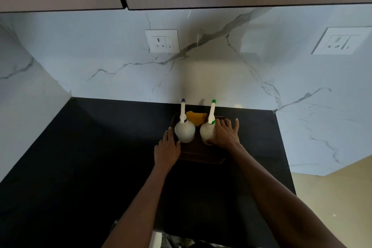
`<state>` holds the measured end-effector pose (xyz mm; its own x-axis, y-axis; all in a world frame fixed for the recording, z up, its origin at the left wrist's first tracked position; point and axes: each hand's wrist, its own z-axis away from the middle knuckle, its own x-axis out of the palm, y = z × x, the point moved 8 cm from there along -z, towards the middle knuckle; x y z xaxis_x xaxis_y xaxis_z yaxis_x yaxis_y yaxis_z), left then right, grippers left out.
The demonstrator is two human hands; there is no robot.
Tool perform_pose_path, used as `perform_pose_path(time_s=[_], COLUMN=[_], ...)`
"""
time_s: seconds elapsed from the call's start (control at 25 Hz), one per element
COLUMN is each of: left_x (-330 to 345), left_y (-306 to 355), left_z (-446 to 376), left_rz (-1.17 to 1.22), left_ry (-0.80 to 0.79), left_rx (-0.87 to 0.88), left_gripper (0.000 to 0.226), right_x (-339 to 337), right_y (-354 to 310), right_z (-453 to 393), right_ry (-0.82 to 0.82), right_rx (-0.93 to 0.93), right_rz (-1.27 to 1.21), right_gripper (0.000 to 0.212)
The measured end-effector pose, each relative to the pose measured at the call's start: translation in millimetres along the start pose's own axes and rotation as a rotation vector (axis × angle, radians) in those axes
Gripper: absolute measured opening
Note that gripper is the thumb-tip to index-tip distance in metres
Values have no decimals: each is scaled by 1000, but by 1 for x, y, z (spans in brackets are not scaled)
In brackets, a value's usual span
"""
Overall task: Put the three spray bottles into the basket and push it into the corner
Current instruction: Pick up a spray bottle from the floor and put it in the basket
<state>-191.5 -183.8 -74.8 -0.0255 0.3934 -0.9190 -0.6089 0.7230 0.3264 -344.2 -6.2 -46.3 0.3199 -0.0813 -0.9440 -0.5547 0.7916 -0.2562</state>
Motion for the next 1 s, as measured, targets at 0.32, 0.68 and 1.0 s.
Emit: perform_pose_path(time_s=[0.32, 0.68, 1.0], left_x=[-2, 19, 41], left_y=[0, 32, 74], left_z=[6, 71, 141], left_rz=[-43, 20, 66], left_ry=[46, 235, 212], left_rx=[-8, 112, 312], left_gripper=[71, 64, 56], right_x=[0, 14, 34], right_y=[8, 27, 53], right_z=[7, 62, 166], right_ry=[3, 135, 148], right_rx=[10, -24, 37], right_rz=[43, -115, -287], right_gripper=[93, 82, 77])
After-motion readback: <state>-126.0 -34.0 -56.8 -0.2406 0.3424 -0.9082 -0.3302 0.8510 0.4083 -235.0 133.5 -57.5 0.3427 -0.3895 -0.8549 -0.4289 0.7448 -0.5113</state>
